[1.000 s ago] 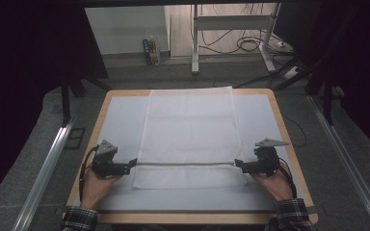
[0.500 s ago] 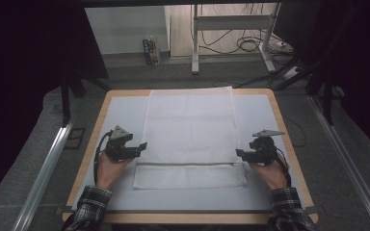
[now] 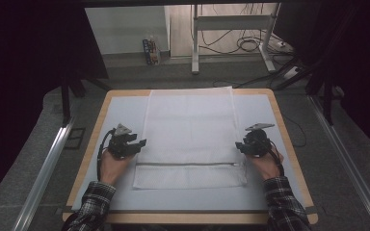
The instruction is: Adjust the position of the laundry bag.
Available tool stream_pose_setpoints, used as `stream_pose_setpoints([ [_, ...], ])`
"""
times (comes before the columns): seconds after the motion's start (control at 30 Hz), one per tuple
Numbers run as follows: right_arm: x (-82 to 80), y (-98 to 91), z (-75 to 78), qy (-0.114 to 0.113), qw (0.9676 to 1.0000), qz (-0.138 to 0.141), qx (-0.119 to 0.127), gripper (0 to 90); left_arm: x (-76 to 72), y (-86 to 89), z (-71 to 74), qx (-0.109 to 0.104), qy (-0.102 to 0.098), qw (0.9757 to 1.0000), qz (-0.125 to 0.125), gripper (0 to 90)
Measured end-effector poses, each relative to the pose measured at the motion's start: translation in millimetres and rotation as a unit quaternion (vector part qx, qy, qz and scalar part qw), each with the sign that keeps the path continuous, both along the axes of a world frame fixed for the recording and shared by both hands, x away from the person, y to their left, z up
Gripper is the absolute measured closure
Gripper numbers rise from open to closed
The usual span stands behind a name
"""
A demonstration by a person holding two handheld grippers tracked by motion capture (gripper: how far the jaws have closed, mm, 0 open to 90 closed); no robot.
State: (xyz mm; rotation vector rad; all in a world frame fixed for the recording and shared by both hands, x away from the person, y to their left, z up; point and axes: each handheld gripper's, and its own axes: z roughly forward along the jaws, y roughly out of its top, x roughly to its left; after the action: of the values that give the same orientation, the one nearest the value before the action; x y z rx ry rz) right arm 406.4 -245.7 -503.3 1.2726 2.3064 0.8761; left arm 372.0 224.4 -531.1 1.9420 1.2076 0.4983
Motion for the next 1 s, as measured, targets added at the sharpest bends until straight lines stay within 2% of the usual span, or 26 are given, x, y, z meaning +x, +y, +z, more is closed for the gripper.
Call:
stream_pose_setpoints([
  [0.03,0.0,0.0,0.0,0.000,1.0000,0.000,0.000,57.9,0.0,0.0,0.0,0.000,0.000,1.0000,0.000,48.1],
  [0.07,3.6,2.1,-1.5,0.000,1.0000,0.002,-0.008,59.2,1.7,-0.9,-2.6,0.010,0.004,0.9999,0.006,48.1],
  [0.1,4.2,2.9,-2.0,-0.001,1.0000,0.000,-0.009,59.4,2.6,-2.0,-4.4,0.027,0.005,0.9995,0.013,48.3],
  [0.17,4.9,3.6,-3.4,-0.005,0.9999,-0.001,-0.010,59.7,3.7,-3.1,-7.6,0.045,0.009,0.9987,0.019,48.8],
  [0.23,5.1,3.7,-4.5,-0.006,0.9999,0.001,-0.010,59.9,4.2,-3.1,-9.2,0.042,0.014,0.9989,0.017,50.8],
  [0.3,6.2,3.8,-8.4,0.002,1.0000,0.002,-0.006,63.2,5.1,-8.3,-14.4,0.059,0.024,0.9980,0.008,54.0],
  [0.37,6.7,5.2,-11.5,0.008,0.9999,0.004,-0.013,67.8,4.3,-9.6,-14.5,0.055,0.022,0.9982,0.005,62.8],
  [0.4,6.6,6.0,-11.1,0.012,0.9999,0.003,-0.009,72.0,3.5,-14.5,-13.4,0.055,0.026,0.9981,-0.003,69.4],
  [0.5,6.3,6.7,-10.4,0.020,0.9997,0.011,-0.005,84.5,2.8,-17.6,-13.1,0.050,0.032,0.9982,-0.010,82.0],
  [0.57,6.2,7.4,-10.2,0.022,0.9996,0.016,-0.008,87.5,3.0,-18.1,-12.7,0.048,0.036,0.9981,-0.013,87.7],
  [0.67,5.6,8.2,-9.7,0.020,0.9996,0.018,-0.012,88.0,2.8,-17.6,-12.2,0.049,0.036,0.9980,-0.016,88.7],
  [0.8,3.6,7.4,-8.3,0.022,0.9994,0.023,-0.016,88.0,1.0,-14.3,-10.6,0.036,0.046,0.9980,-0.024,88.8],
  [0.87,-2.4,5.7,-6.2,0.019,0.9993,0.028,-0.017,87.8,-2.7,-13.8,-8.3,0.031,0.049,0.9979,-0.030,88.6],
  [1.0,-9.7,4.2,-4.3,0.024,0.9990,0.035,-0.017,87.9,-9.0,-14.6,-6.0,0.034,0.054,0.9971,-0.040,88.3],
])
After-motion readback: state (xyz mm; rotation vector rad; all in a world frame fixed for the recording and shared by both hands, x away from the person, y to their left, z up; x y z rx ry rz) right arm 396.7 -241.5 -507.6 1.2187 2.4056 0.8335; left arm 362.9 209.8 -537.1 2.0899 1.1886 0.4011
